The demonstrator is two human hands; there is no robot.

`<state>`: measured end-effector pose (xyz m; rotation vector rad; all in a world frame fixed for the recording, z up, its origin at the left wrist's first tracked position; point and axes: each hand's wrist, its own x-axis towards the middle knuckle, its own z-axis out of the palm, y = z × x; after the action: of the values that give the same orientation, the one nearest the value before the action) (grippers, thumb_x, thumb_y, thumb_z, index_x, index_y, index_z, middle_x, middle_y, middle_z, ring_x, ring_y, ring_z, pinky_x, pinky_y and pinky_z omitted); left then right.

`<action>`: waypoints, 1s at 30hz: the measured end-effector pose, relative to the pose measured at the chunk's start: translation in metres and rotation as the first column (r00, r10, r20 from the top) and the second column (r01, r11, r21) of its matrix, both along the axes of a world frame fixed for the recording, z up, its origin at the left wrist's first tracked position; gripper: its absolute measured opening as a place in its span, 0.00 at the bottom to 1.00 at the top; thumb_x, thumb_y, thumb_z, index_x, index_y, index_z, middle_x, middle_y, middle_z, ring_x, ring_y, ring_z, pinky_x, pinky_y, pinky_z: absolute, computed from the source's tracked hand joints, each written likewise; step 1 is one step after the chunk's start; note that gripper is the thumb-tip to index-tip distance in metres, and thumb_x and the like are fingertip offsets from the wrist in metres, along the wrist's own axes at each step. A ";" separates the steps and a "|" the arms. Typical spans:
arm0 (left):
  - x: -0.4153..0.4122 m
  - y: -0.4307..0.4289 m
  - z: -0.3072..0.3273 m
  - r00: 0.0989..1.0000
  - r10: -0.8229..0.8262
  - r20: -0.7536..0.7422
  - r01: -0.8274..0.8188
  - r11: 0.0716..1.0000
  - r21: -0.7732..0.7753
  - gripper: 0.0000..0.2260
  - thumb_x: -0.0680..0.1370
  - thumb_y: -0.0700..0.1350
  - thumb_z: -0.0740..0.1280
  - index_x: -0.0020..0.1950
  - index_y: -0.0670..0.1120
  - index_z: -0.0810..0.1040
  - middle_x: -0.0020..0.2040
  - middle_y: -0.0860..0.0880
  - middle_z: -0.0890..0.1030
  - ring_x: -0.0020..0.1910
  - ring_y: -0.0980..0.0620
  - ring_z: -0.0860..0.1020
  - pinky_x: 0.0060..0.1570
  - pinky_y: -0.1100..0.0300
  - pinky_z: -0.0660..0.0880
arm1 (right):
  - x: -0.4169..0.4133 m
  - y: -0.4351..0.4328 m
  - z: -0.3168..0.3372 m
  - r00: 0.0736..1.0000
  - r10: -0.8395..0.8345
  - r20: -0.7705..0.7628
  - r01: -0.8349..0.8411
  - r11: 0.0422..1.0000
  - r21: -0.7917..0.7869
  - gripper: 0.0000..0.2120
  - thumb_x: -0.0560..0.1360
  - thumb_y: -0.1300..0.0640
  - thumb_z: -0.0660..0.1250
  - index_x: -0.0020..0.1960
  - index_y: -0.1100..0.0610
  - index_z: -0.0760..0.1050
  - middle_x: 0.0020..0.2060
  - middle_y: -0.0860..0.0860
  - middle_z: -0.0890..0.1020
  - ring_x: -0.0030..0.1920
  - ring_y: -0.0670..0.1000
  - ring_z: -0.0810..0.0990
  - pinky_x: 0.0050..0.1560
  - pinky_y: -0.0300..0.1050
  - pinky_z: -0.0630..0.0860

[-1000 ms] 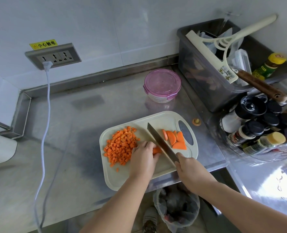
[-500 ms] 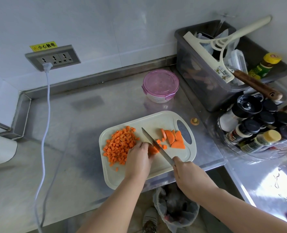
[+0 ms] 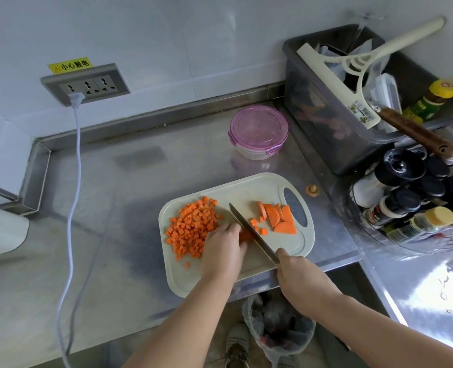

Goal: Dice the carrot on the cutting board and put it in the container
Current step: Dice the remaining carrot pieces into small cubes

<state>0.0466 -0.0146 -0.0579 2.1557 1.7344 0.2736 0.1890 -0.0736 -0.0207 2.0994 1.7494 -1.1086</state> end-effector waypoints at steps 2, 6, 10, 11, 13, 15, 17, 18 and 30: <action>0.000 -0.001 0.000 1.000 0.003 0.009 -0.003 1.000 0.002 0.10 0.78 0.49 0.65 0.58 0.48 0.77 0.56 0.52 0.79 0.56 0.52 0.77 0.59 0.59 0.70 | 0.002 0.000 -0.001 0.999 -0.026 -0.028 0.027 0.999 0.029 0.12 0.82 0.57 0.53 0.65 0.51 0.64 0.44 0.49 0.78 0.42 0.47 0.80 0.44 0.44 0.81; 0.002 0.000 -0.001 1.000 0.014 0.008 -0.014 1.000 -0.004 0.10 0.78 0.50 0.65 0.56 0.49 0.78 0.54 0.52 0.80 0.53 0.52 0.77 0.56 0.59 0.70 | 0.007 0.000 0.001 0.996 -0.057 -0.070 0.067 0.986 0.150 0.09 0.83 0.54 0.49 0.58 0.52 0.67 0.39 0.50 0.78 0.40 0.50 0.79 0.44 0.48 0.79; 0.004 0.001 0.000 0.999 0.020 -0.048 -0.020 1.000 -0.009 0.11 0.77 0.50 0.64 0.58 0.51 0.78 0.56 0.53 0.79 0.56 0.53 0.76 0.58 0.58 0.69 | 0.010 -0.004 0.004 0.998 -0.008 -0.066 0.021 0.981 0.195 0.10 0.83 0.52 0.49 0.58 0.52 0.67 0.38 0.48 0.76 0.38 0.48 0.78 0.42 0.46 0.78; 0.005 0.001 0.000 0.998 0.028 -0.051 -0.028 1.000 -0.013 0.11 0.77 0.49 0.64 0.58 0.51 0.78 0.55 0.53 0.79 0.56 0.52 0.76 0.58 0.58 0.68 | 0.010 -0.004 0.004 0.998 -0.006 -0.065 0.019 0.980 0.199 0.10 0.83 0.52 0.49 0.58 0.52 0.67 0.38 0.48 0.76 0.38 0.48 0.78 0.42 0.46 0.78; 0.008 0.002 0.002 0.997 0.052 -0.049 -0.053 0.998 -0.025 0.11 0.76 0.49 0.65 0.57 0.51 0.78 0.55 0.53 0.79 0.55 0.52 0.76 0.57 0.58 0.68 | 0.011 -0.004 0.005 0.998 -0.014 -0.065 0.027 0.980 0.195 0.10 0.83 0.52 0.50 0.58 0.52 0.68 0.39 0.48 0.77 0.38 0.48 0.78 0.42 0.47 0.79; 0.011 0.002 0.003 0.996 0.080 -0.047 -0.082 0.996 -0.030 0.10 0.75 0.48 0.65 0.55 0.51 0.78 0.54 0.53 0.78 0.54 0.52 0.76 0.55 0.58 0.68 | 0.011 -0.004 0.004 0.998 -0.015 -0.064 0.027 0.981 0.191 0.11 0.83 0.52 0.50 0.60 0.52 0.68 0.39 0.49 0.78 0.39 0.48 0.79 0.42 0.47 0.80; 0.013 0.002 0.002 0.993 0.105 -0.046 -0.106 0.994 -0.025 0.10 0.74 0.47 0.65 0.54 0.51 0.78 0.53 0.53 0.78 0.53 0.52 0.76 0.54 0.57 0.67 | 0.011 -0.004 0.004 0.998 -0.012 -0.056 0.023 0.981 0.191 0.12 0.83 0.52 0.50 0.61 0.52 0.68 0.40 0.49 0.78 0.39 0.49 0.80 0.42 0.47 0.81; 0.013 0.001 0.002 0.993 0.110 -0.044 -0.111 0.994 -0.022 0.09 0.74 0.47 0.65 0.53 0.51 0.79 0.52 0.53 0.78 0.52 0.52 0.76 0.53 0.57 0.67 | 0.011 -0.004 0.004 0.998 -0.010 -0.054 0.020 0.982 0.188 0.12 0.83 0.52 0.51 0.62 0.52 0.68 0.40 0.49 0.79 0.38 0.48 0.80 0.42 0.46 0.81; 0.003 -0.006 -0.005 0.995 0.097 -0.034 -0.095 0.995 0.032 0.14 0.77 0.54 0.65 0.61 0.53 0.77 0.58 0.55 0.78 0.58 0.53 0.75 0.58 0.59 0.65 | 0.009 -0.003 0.007 0.999 -0.012 -0.049 0.022 0.978 0.207 0.12 0.83 0.52 0.50 0.61 0.53 0.68 0.38 0.50 0.78 0.36 0.50 0.80 0.40 0.49 0.80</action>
<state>0.0501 -0.0207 -0.0625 2.1134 1.8685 0.2891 0.1983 -0.0768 -0.0133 2.2268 1.9497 -1.0269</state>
